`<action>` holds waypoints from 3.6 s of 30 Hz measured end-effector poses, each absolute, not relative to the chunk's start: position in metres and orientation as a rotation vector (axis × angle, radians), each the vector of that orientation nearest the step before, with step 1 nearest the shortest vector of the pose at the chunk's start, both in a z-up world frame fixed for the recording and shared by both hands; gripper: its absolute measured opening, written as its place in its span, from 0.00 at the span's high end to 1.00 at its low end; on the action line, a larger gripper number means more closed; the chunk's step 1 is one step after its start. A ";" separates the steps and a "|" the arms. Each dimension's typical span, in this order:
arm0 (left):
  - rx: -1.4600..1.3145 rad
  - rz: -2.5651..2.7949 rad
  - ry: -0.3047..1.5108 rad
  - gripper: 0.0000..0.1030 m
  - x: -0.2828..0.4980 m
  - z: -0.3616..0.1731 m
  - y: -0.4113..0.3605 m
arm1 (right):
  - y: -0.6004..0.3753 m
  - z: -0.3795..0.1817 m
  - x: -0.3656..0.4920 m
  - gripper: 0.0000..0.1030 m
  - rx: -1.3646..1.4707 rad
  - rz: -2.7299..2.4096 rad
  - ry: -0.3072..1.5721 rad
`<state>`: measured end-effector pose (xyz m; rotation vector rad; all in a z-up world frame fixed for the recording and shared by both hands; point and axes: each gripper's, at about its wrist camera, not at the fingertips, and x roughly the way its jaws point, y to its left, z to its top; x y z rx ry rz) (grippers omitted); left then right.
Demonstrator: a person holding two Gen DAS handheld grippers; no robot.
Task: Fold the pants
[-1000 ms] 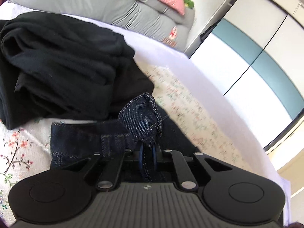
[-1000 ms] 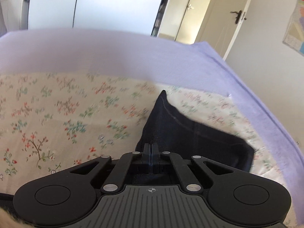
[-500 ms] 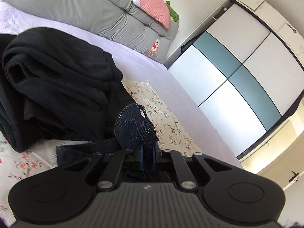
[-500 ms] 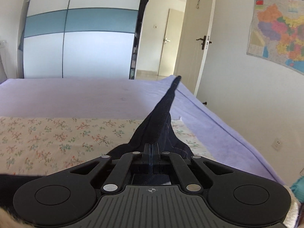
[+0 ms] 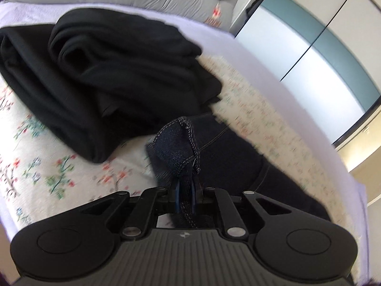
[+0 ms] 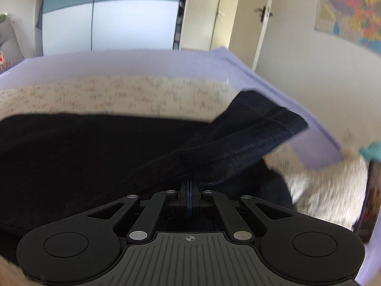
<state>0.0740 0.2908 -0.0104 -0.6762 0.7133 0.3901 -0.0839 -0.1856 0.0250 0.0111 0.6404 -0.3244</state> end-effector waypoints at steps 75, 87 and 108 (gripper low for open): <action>0.714 -0.823 0.661 0.42 -0.031 -0.050 -0.158 | -0.285 -0.012 -0.139 0.80 -0.364 0.287 0.785; 0.375 -0.750 0.691 0.00 -0.016 -0.004 -0.099 | -0.305 0.030 -0.145 0.51 -0.062 0.346 0.628; -0.151 0.133 0.692 0.00 0.032 -0.003 0.160 | -0.133 0.015 -0.090 0.28 -0.191 0.617 0.629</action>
